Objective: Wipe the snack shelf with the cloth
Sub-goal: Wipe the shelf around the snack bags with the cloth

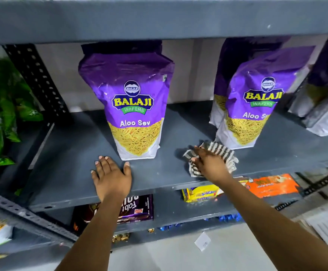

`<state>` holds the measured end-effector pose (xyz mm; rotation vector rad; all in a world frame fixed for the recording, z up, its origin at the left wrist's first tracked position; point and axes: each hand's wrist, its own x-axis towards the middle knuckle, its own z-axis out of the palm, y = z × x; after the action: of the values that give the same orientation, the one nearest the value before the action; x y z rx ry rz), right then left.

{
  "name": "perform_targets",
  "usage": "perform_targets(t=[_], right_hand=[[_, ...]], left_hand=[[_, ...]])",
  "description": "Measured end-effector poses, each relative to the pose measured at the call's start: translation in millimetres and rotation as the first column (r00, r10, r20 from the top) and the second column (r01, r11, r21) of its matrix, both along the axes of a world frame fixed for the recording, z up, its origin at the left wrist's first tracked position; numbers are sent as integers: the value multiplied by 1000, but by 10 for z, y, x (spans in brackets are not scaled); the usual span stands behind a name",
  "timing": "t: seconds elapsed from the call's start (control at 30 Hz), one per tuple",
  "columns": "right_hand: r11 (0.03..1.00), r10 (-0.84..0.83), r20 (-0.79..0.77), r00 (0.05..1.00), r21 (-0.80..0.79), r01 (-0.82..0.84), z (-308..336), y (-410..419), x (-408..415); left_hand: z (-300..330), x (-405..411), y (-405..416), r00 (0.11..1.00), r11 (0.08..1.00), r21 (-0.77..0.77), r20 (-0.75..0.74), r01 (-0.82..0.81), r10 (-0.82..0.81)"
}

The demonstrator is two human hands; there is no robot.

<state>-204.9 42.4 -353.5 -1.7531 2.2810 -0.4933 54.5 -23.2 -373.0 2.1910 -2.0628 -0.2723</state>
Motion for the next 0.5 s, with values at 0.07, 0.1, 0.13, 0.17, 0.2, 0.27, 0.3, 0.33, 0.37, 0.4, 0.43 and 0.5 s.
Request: perform_targets(t=[0.07, 0.1, 0.13, 0.17, 0.2, 0.27, 0.3, 0.33, 0.37, 0.4, 0.43, 0.5], right_hand=[[994, 106, 48, 993, -44, -104, 99, -50, 177], [974, 227, 26, 973, 15, -228, 124, -82, 285], [939, 317, 39, 948, 126, -319, 143, -109, 400], [909, 333, 97, 938, 231, -347, 169, -121, 482], [908, 274, 189, 943, 272, -319, 233, -120, 545], [983, 44, 377, 925, 150, -108, 383, -164, 619], [996, -66, 407, 911, 77, 38, 407, -210, 651], [989, -148, 377, 914, 61, 135, 408, -250, 697], [982, -184, 309, 933, 103, 160, 387, -278, 758], [975, -176, 213, 961, 171, 140, 312, -281, 829], [966, -133, 107, 985, 235, 105, 208, -274, 893], [959, -90, -29, 996, 267, 94, 27, -241, 885]], left_hand=[[-4, -4, -31, 1000, 1000, -18, -9, 6, -6], [-6, -7, -36, 1000, 1000, -17, -11, 8, -8], [-10, -6, -23, 1000, 1000, -9, -7, 9, -9], [-15, -7, -7, 1000, 1000, -4, -4, 12, -12], [-26, -5, 2, 1000, 1000, -4, -6, 14, -14], [-27, -10, -22, 1000, 1000, -12, -8, 15, -15], [-24, -15, -35, 1000, 1000, -16, -7, 15, -16], [-25, -18, -44, 1000, 1000, -20, -8, 18, -19], [-29, -16, -51, 1000, 1000, -21, -8, 22, -23], [-32, -8, -50, 1000, 1000, -18, -5, 24, -24], [-36, 3, -44, 1000, 1000, -16, -2, 21, -21], [-46, 4, -28, 1000, 999, -27, -4, 19, -19]])
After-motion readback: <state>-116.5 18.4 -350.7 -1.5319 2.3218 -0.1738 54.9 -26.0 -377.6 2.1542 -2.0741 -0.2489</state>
